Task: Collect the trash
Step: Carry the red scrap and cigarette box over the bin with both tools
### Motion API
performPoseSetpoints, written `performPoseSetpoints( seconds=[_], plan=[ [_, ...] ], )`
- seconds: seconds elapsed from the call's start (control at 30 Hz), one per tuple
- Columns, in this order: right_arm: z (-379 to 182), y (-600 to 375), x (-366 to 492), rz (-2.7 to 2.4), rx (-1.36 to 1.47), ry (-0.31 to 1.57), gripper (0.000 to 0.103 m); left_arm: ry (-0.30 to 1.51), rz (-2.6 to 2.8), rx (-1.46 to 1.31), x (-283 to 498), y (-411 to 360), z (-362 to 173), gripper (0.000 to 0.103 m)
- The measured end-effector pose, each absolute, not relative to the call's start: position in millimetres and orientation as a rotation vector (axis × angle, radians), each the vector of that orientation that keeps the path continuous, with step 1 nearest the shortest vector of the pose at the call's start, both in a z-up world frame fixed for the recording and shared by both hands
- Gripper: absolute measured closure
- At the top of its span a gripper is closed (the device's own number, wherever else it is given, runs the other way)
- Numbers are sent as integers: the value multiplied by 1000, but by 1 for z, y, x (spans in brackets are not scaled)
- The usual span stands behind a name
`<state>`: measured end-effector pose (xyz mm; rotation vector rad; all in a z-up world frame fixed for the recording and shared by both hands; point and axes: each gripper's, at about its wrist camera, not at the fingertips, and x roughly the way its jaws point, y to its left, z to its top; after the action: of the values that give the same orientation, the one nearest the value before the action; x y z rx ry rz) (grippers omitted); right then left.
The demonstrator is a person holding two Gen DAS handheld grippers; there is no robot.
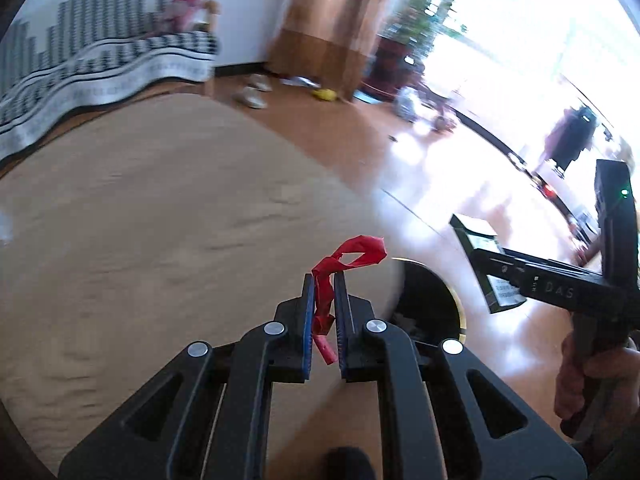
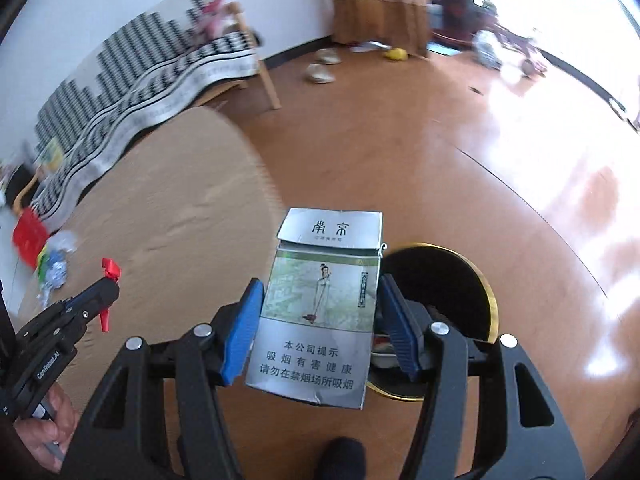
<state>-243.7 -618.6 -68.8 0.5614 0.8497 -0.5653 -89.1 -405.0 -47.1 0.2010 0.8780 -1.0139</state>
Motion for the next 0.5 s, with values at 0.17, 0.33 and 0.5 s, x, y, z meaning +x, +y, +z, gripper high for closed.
performPoseSetpoints(
  seconds=[0.17, 0.33, 0.5],
  plan=[
    [-92, -656, -289, -614, 622, 863, 45, 915, -1106, 244, -128, -463, -70, 95],
    [-111, -674, -310, -619, 667, 889, 45, 948, -1151, 272, -149, -501, -90, 95],
    [-123, -682, -317, -614, 699, 911, 45, 960, -1165, 290, -155, -517, -101, 95]
  ],
)
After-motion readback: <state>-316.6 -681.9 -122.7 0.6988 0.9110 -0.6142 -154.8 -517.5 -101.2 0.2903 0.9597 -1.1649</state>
